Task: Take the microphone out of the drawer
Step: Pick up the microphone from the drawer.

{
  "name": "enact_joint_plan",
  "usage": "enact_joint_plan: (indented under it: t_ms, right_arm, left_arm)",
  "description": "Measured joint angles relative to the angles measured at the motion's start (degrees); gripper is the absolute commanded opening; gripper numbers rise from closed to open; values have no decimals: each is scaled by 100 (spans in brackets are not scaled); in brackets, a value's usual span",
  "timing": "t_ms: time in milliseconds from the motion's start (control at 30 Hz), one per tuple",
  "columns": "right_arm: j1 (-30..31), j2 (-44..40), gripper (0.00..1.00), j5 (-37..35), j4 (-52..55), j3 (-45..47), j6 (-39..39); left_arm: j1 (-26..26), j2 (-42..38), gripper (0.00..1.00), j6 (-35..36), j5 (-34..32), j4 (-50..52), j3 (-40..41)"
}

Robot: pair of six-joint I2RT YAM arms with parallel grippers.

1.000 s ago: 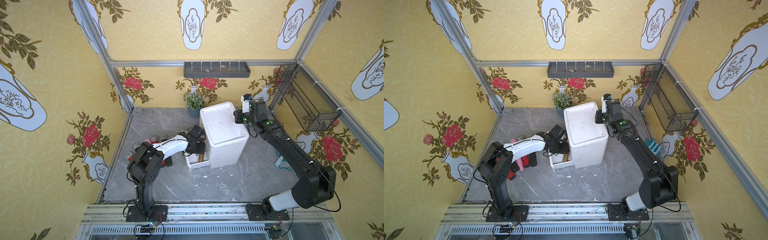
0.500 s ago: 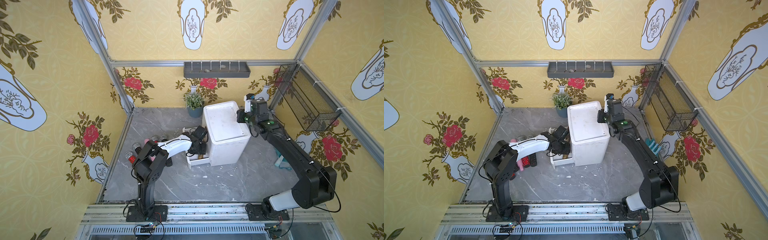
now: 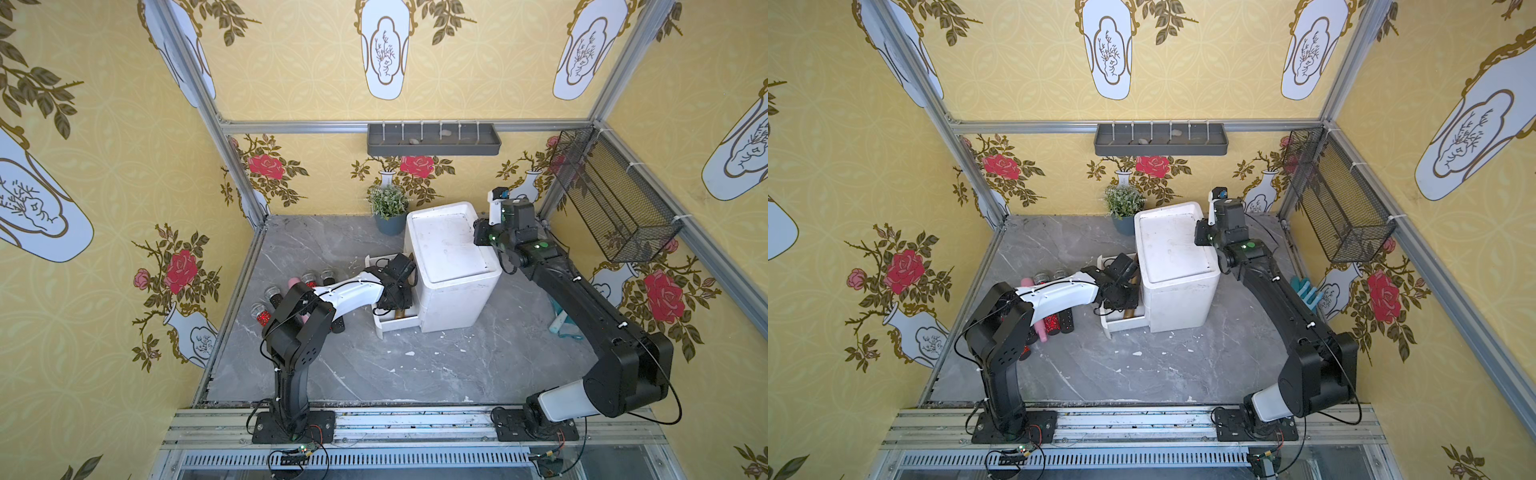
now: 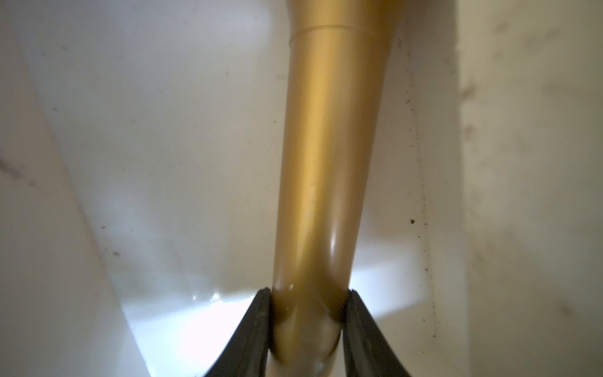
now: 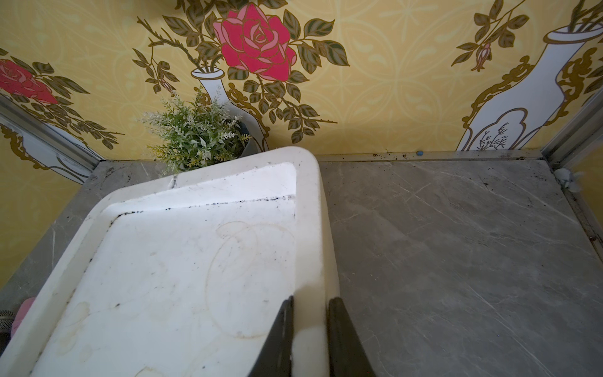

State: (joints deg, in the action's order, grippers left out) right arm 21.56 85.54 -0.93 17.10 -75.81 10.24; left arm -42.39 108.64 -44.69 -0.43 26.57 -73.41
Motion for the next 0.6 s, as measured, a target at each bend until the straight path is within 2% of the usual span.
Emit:
enact_joint_plan:
  t_ms: [400,600]
  right_arm:
    - [164,127,9,-151,44,-133,-48]
    - [184,162,9,-221,52,-175,-103]
  left_arm:
    - [-35,-251,14,-463,-81,-367,348]
    - [-42,-227,14,-776,-46,-568,411]
